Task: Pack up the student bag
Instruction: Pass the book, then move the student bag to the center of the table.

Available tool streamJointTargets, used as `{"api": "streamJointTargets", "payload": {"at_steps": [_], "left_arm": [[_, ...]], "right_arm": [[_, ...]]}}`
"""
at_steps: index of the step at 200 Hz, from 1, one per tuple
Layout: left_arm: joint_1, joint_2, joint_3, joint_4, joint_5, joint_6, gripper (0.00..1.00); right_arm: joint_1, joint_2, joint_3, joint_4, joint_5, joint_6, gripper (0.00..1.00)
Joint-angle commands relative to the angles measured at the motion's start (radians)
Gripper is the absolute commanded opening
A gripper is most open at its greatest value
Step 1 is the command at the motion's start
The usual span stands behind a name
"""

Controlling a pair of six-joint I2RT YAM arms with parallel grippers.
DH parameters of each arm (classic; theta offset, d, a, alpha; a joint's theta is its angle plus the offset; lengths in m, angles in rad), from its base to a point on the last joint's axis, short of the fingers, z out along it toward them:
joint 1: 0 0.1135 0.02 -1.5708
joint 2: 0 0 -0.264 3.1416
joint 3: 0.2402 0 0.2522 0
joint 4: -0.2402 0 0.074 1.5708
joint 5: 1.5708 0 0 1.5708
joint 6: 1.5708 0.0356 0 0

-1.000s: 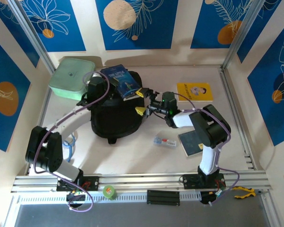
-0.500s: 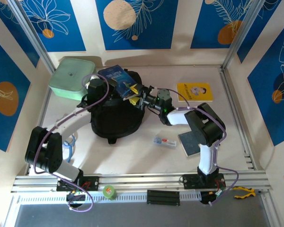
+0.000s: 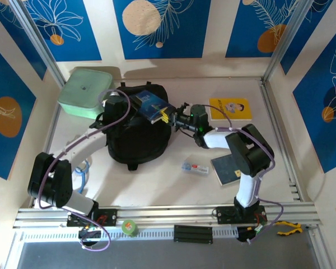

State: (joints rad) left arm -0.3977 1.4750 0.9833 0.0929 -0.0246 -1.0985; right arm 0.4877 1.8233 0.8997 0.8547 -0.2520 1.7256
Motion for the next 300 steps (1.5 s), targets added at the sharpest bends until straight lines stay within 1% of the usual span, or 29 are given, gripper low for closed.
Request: {"api": "streamJointTargets", "payload": {"at_steps": [1,14,29,52,81,107,128,155,181,204,219,239,265,286,300], "left_arm": [[-0.011,-0.025,-0.020,-0.191,0.069,0.209,0.69],[-0.023,-0.024,-0.045,-0.231,0.072,0.249,0.73],[-0.042,-0.014,-0.072,-0.242,0.096,0.274,0.74],[-0.080,0.027,-0.098,-0.211,0.142,0.260,0.74],[-0.146,0.114,-0.093,-0.162,0.187,0.210,0.72],[-0.196,0.220,-0.062,-0.110,0.229,0.144,0.70],[-0.202,0.318,-0.025,-0.031,0.268,0.068,0.68],[-0.203,0.440,0.056,0.059,0.290,-0.008,0.66],[-0.206,0.536,0.158,0.106,0.319,-0.039,0.66],[-0.209,0.558,0.236,0.086,0.338,-0.013,0.67],[-0.209,0.527,0.256,0.033,0.337,0.063,0.69],[-0.207,0.444,0.244,-0.068,0.321,0.240,0.73],[-0.208,0.315,0.232,-0.242,0.306,0.545,0.77],[-0.208,0.221,0.245,-0.400,0.283,0.795,0.85],[-0.208,0.185,0.276,-0.520,0.292,0.967,0.89]], "right_arm": [[-0.037,-0.136,-0.019,-0.131,0.013,-0.212,0.05],[-0.058,-0.183,-0.021,-0.235,0.013,-0.291,0.05],[-0.078,-0.238,-0.022,-0.326,0.023,-0.374,0.04],[-0.108,-0.313,-0.022,-0.432,0.031,-0.463,0.04],[-0.148,-0.393,-0.029,-0.535,0.043,-0.530,0.04],[-0.183,-0.459,-0.045,-0.614,0.059,-0.563,0.04],[-0.207,-0.502,-0.064,-0.650,0.069,-0.573,0.04],[-0.234,-0.540,-0.086,-0.682,0.070,-0.577,0.04],[-0.253,-0.568,-0.112,-0.703,0.071,-0.573,0.03],[-0.278,-0.596,-0.132,-0.726,0.072,-0.575,0.03],[-0.298,-0.617,-0.140,-0.742,0.068,-0.583,0.03],[-0.327,-0.649,-0.142,-0.779,0.071,-0.609,0.03],[-0.365,-0.677,-0.144,-0.819,0.071,-0.633,0.03],[-0.375,-0.690,-0.161,-0.822,0.075,-0.624,0.03],[-0.373,-0.690,-0.175,-0.813,0.076,-0.614,0.03]]}}
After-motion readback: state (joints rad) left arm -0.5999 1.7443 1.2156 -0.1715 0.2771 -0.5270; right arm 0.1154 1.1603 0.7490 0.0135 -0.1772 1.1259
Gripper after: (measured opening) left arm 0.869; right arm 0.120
